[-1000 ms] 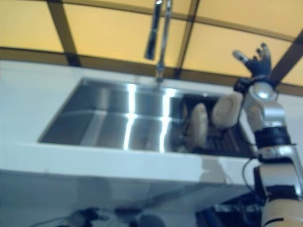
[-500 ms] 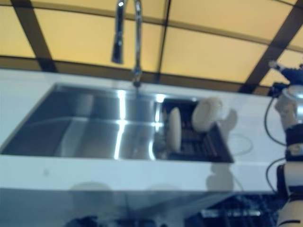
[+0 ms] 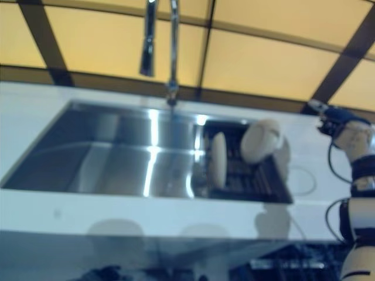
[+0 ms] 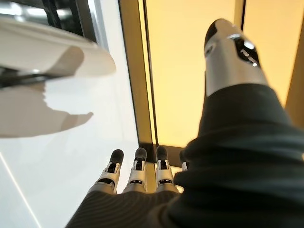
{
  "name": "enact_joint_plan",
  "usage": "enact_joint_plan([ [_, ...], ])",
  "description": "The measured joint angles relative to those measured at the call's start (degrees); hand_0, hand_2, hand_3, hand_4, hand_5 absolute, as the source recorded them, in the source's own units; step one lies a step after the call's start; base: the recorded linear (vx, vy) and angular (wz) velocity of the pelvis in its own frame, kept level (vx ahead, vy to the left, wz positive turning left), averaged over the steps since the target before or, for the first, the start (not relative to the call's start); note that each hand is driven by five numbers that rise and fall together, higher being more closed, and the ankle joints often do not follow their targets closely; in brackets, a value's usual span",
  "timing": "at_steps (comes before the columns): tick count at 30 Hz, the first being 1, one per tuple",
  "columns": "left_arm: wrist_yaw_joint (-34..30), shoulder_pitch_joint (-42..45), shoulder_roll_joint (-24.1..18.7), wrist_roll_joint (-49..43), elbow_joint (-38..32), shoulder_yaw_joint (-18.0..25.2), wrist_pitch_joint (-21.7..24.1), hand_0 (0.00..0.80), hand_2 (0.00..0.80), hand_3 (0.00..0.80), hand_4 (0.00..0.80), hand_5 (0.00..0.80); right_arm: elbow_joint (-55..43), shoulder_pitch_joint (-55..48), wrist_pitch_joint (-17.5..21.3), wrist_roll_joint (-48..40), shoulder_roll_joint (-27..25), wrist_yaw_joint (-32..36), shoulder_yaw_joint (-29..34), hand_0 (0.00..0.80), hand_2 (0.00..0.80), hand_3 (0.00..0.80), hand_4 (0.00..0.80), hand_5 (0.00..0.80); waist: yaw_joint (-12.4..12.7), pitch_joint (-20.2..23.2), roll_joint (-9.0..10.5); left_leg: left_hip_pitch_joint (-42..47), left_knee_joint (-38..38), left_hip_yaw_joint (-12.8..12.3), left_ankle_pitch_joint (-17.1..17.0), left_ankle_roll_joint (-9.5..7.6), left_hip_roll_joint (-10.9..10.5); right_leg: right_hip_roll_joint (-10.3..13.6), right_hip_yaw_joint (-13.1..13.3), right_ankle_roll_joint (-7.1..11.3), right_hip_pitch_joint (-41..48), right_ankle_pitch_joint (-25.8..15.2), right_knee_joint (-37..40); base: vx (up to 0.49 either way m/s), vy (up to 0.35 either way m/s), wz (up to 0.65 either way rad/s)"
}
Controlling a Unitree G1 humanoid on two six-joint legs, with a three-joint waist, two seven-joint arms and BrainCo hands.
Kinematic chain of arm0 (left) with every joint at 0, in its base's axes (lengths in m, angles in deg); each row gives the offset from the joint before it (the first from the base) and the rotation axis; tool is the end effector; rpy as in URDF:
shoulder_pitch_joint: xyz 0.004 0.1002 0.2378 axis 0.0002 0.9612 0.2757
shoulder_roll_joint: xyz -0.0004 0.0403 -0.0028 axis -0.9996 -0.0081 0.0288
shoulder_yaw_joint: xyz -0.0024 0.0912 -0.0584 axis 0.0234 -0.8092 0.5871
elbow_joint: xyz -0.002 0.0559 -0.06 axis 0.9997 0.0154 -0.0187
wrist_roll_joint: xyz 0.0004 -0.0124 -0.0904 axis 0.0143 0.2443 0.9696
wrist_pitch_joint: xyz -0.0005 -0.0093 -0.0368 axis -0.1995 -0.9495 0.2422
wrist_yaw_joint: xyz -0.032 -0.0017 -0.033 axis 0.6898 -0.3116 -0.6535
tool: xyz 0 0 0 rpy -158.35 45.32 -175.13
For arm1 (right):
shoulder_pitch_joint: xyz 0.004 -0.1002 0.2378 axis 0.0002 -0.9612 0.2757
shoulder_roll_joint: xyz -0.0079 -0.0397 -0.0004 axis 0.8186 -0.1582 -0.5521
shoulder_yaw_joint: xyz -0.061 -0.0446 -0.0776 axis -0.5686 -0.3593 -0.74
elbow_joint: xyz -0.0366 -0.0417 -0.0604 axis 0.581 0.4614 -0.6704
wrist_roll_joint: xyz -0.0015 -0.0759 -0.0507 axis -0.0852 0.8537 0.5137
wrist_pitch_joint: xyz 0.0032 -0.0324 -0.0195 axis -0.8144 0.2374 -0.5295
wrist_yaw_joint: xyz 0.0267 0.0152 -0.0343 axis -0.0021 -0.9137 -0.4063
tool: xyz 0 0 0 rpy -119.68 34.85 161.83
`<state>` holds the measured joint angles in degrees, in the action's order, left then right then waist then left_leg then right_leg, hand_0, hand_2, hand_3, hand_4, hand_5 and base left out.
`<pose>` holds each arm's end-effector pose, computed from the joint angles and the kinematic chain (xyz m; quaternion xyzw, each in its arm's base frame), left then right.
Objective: Take plates into dishwasher
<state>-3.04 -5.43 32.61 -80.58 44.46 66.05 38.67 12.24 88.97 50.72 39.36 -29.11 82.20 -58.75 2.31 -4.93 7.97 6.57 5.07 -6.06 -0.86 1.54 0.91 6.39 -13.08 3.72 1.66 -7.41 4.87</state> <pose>0.0953 0.2494 -0.0972 0.2713 0.5785 -0.0948 0.7634 0.3002 -0.3409 0.2065 0.0833 0.1539 -0.2024 0.9635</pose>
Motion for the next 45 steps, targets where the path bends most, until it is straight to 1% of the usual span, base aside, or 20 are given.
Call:
enact_joint_plan([
  [8, 0.0, 0.1, 0.0, 0.0, 0.0, -0.2, 0.3, 0.0, 0.0, 0.0, 0.0, 0.0, 0.0, 0.0, -0.3, 0.0, 2.7, -0.3, 0.0, 0.0, 0.0, 0.0, 0.0, 0.0, 0.1, -0.3, -0.08, -0.1, 0.0, 0.3, 0.0, 0.01, -0.1, 0.1, 0.0, -0.21, 0.1, 0.0, 0.0, 0.008, -0.009, 0.03],
  [10, 0.0, 0.1, 0.0, 0.0, 0.0, -0.2, 0.5, 0.0, 0.0, 0.0, 0.0, 0.0, 0.0, 0.0, -0.9, 0.0, 3.1, -0.8, -0.1, 0.0, 0.0, 0.0, 0.0, 0.0, 0.2, -0.4, -0.2, -0.1, 0.0, 0.3, 0.0, 0.01, -0.1, 0.1, 0.0, -0.21, 0.1, 0.0, 0.0, 0.0, 0.0, 0.0],
  [16, 0.1, 0.1, 0.1, 0.0, 0.0, -0.2, 0.5, 0.0, 0.0, 0.0, 0.0, 0.0, 0.0, 0.0, -1.4, 0.8, 3.3, -2.7, -1.0, 0.0, 0.0, 0.0, 0.0, 0.0, 0.2, -1.0, -1.15, -0.1, -0.1, 0.3, 0.0, 0.02, -0.1, 0.1, 0.0, -0.22, 0.2, 0.0, 0.0, 0.0, 0.0, 0.0],
  [21, 0.1, 0.1, 0.2, 0.0, 0.0, -0.2, 0.5, 0.0, 0.0, 0.0, 0.0, 0.0, 0.1, 0.0, -2.3, 1.7, 3.5, -3.6, -1.4, 0.0, 0.0, 0.0, 0.0, 0.0, 0.2, -1.2, -1.36, -0.1, -0.2, 0.5, 0.0, 0.03, -0.1, 0.1, 0.0, -0.31, 0.2, 0.1, 0.0, 0.0, 0.0, 0.0],
  [27, 0.1, 0.1, 0.2, 0.0, 0.0, -0.2, 0.5, 0.0, 0.0, 0.0, 0.0, 0.0, 1.1, 0.0, -2.4, 2.9, 3.5, -3.5, -1.4, 0.0, 0.0, 0.0, 0.0, 0.0, 0.2, -1.1, -1.43, 0.0, -0.2, 0.7, -0.1, 0.03, -0.1, 0.2, 0.0, -0.37, 0.4, 0.1, 0.0, 0.002, 0.001, 0.01],
  [30, 0.2, 0.1, 0.2, 0.1, 0.0, -0.2, 0.6, 0.0, 0.0, 0.0, 0.0, 0.0, 1.7, 0.0, -3.2, 3.6, 3.7, -3.2, -1.4, 0.0, 0.0, 0.0, 0.0, 0.0, 0.2, -1.2, -1.5, 0.1, -0.2, 1.0, -0.1, 0.03, -0.2, 0.2, 0.0, -0.52, 0.7, 0.2, 0.0, 0.014, 0.005, 0.05],
  [33, 0.2, 0.1, 0.2, 0.0, 0.0, -0.2, 1.0, 0.0, 0.0, 0.0, 0.0, 0.0, 3.5, 0.0, -3.5, 4.6, 4.6, -1.7, -1.4, 0.0, 0.0, 0.0, 0.0, 0.0, 0.2, -1.2, -1.56, 0.4, 0.0, 1.3, -0.1, 0.04, -0.2, 0.2, -0.1, -0.63, 1.2, 0.3, 0.0, 0.01, -0.003, 0.04],
  [38, 0.2, 0.2, 0.3, 0.0, 0.0, -0.3, 1.4, 0.0, 0.0, 0.0, 0.0, 0.0, 3.6, 0.0, -3.9, 5.0, 5.5, -0.1, -1.6, 0.0, 0.0, 0.0, 0.0, 0.0, 0.3, -1.0, -1.98, 0.4, 0.0, 1.3, -0.1, 0.04, -0.2, 0.2, -0.1, -0.63, 1.2, 0.3, 0.0, 0.0, 0.0, 0.0],
  [45, 0.2, 0.3, 0.3, 0.0, 0.0, -0.3, 1.4, 0.0, 0.0, 0.0, 0.0, 0.0, 3.9, 0.0, -4.5, 5.0, 7.1, -0.1, -1.8, 0.0, 0.0, 0.0, 0.0, 0.0, 0.4, -0.9, -2.18, 0.4, -0.2, 1.3, -0.1, 0.06, -0.2, 0.2, -0.2, -0.65, 1.2, 0.3, 0.0, 0.0, 0.0, 0.0],
])
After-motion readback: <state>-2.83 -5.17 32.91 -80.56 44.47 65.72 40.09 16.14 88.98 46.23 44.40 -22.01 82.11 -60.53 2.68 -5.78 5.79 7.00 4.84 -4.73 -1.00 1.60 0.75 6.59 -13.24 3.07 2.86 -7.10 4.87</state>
